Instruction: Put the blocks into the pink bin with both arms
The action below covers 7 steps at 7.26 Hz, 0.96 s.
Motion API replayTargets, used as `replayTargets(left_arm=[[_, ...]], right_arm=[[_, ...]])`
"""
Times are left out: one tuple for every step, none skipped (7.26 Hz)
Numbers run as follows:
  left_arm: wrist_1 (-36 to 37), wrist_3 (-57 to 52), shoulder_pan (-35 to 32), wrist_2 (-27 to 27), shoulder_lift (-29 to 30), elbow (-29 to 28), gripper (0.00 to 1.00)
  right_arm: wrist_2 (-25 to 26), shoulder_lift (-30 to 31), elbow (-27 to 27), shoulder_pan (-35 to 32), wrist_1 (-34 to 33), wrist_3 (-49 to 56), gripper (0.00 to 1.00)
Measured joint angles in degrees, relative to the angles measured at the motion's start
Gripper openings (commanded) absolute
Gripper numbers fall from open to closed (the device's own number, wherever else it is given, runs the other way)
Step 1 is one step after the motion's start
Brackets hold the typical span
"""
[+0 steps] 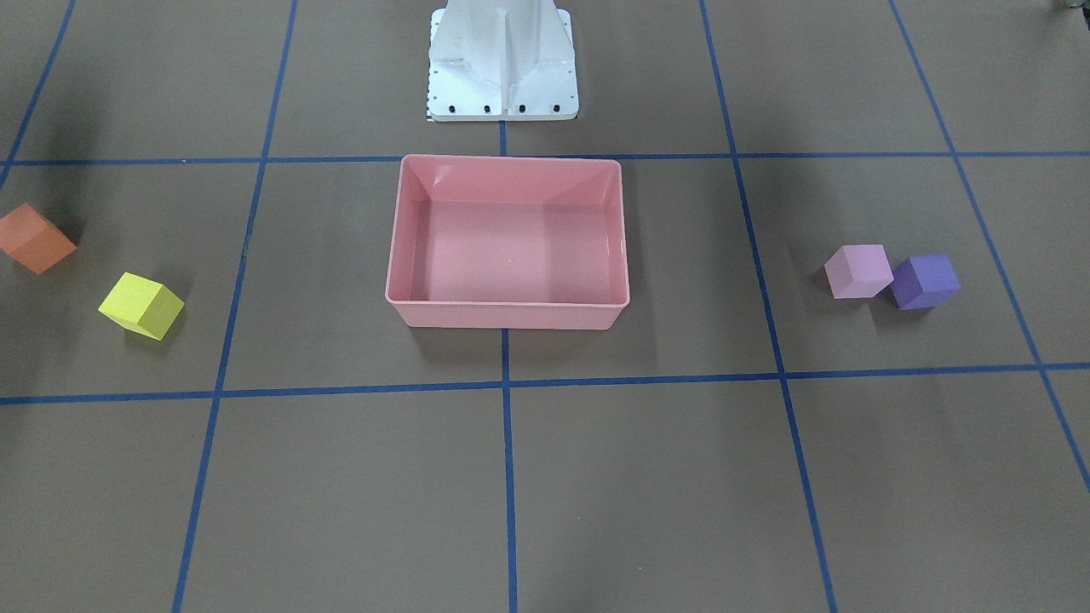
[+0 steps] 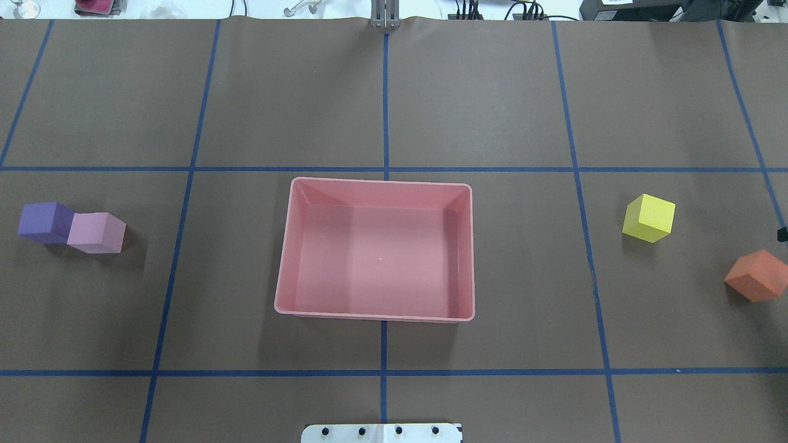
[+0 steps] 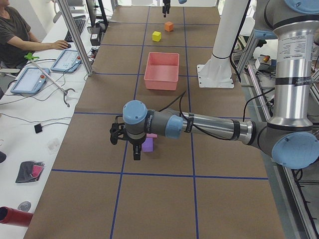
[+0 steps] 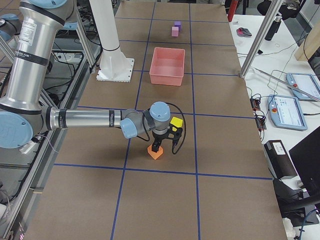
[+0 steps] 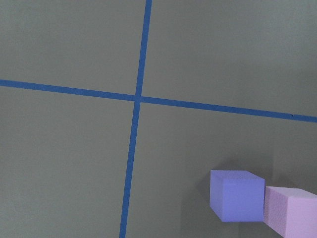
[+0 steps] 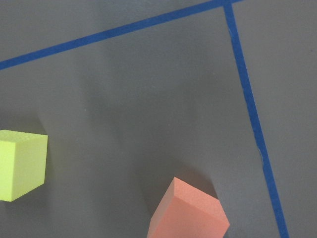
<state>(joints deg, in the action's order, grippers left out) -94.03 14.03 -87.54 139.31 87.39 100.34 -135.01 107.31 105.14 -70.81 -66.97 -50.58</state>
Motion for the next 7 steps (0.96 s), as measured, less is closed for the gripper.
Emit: replayTargets(left_arm=[[-0.29,0.04,0.00,-0.01,-0.02,0.14,1.00],[-0.68,0.09,0.00,-0.07,-0.02,0.29,1.00],[-1.18,0.09,0.00,-0.20,-0.03,0.34,1.00],[-1.68,0.04,0.00,-0.32,-0.03,0.34,1.00],[-2.32,-0.02,-0.01,-0.39,-0.03,0.32,1.00],[-2.69,-0.04,-0.03,-0.42,-0.03,0.31,1.00],[-2.83,-0.05,-0.02,-0.44,-0.03,0.30,1.00]], right_arm=[[0.93,1.39,-0.07,1.06,2.35,-4.33,0.90],[2.38,3.18,-0.09,1.80,4.85,-6.86,0.92],[3.26,4.32,-0.11,2.40,6.71,-10.15,0.98],[3.66,4.78,-0.27,3.32,8.33,-14.41,0.98],[3.86,4.83,-0.74,4.34,9.54,-17.25,0.99],[4.18,4.59,-1.31,5.26,10.09,-18.63,0.99],[5.01,4.20,-1.75,6.36,10.27,-19.39,0.99]])
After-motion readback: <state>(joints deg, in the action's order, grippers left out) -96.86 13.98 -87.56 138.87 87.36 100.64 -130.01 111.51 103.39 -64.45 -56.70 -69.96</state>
